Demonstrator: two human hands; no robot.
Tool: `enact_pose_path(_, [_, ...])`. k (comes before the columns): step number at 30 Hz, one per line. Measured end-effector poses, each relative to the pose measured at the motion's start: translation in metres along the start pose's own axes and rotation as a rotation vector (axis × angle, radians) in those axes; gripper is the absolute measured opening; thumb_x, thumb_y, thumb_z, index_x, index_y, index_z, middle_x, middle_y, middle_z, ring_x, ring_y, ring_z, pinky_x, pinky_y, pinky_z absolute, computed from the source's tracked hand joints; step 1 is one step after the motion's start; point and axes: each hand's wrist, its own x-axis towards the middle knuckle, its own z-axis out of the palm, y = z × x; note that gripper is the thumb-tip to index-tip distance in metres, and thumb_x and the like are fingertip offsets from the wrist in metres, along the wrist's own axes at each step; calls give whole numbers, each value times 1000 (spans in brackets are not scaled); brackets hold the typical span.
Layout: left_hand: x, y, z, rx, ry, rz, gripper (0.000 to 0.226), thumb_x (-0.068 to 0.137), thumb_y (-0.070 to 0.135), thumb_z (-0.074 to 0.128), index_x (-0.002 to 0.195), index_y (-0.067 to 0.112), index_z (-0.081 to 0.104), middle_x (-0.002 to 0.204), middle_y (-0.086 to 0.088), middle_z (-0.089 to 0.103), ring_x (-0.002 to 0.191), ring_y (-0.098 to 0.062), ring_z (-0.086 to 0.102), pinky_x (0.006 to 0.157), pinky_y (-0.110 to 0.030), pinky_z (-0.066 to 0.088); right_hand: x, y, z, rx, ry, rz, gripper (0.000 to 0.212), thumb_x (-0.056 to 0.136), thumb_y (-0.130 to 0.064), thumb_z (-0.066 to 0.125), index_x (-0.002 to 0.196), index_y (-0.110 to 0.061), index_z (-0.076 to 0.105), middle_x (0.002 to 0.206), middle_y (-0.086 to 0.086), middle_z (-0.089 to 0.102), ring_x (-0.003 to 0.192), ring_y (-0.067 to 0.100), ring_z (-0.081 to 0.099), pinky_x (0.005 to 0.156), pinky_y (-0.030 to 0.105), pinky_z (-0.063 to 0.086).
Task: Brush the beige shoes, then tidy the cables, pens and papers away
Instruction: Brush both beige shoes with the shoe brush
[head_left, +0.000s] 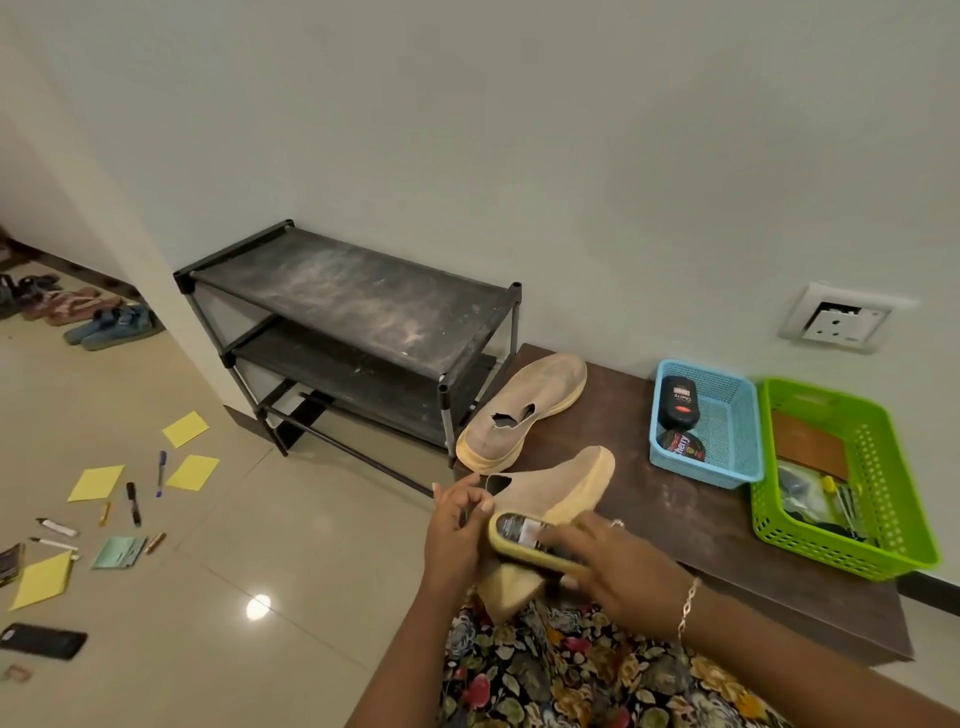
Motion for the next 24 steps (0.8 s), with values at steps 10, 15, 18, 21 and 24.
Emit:
enact_pose_path(10, [-4, -1, 7, -35, 39, -7, 19, 88, 0, 54, 74, 12, 59, 125, 7, 50, 143, -18, 9, 117, -42, 11, 6, 9, 3, 90, 71, 149, 42, 93, -30, 48, 132, -32, 35, 122, 2, 45, 110, 21, 50, 93, 32, 43])
enact_pose_path(15, [-3, 1, 7, 25, 3, 12, 21, 87, 0, 55, 72, 14, 58, 121, 4, 52, 138, -15, 19, 117, -42, 10, -1, 9, 0, 46, 16, 1, 43, 94, -33, 46, 135, -33, 34, 122, -1, 44, 106, 17, 48, 92, 31, 41])
enact_pose_path(18, [-2, 4, 7, 75, -8, 32, 20, 88, 4, 56, 72, 15, 56, 125, 8, 48, 142, -17, 9, 112, -34, 10, 26, 54, -17, 42, 77, 321, 44, 94, -28, 47, 135, -28, 33, 125, 10, 48, 113, 25, 51, 95, 33, 41])
enact_pose_path(21, [-3, 7, 10, 97, -28, 44, 22, 89, 4, 55, 70, 16, 53, 132, 3, 48, 143, -18, 6, 110, -32, 11, 35, 54, -11, 138, 126, 403, 42, 93, -26, 48, 133, -25, 35, 124, 11, 51, 113, 26, 51, 94, 32, 41])
enact_pose_path(24, [1, -1, 11, 95, -48, 74, 21, 88, 2, 56, 73, 16, 57, 133, 1, 50, 142, -22, 12, 108, -26, 7, 17, 10, 7, 280, 96, 152, 42, 92, -29, 48, 132, -26, 36, 124, 2, 50, 114, 18, 50, 93, 28, 41])
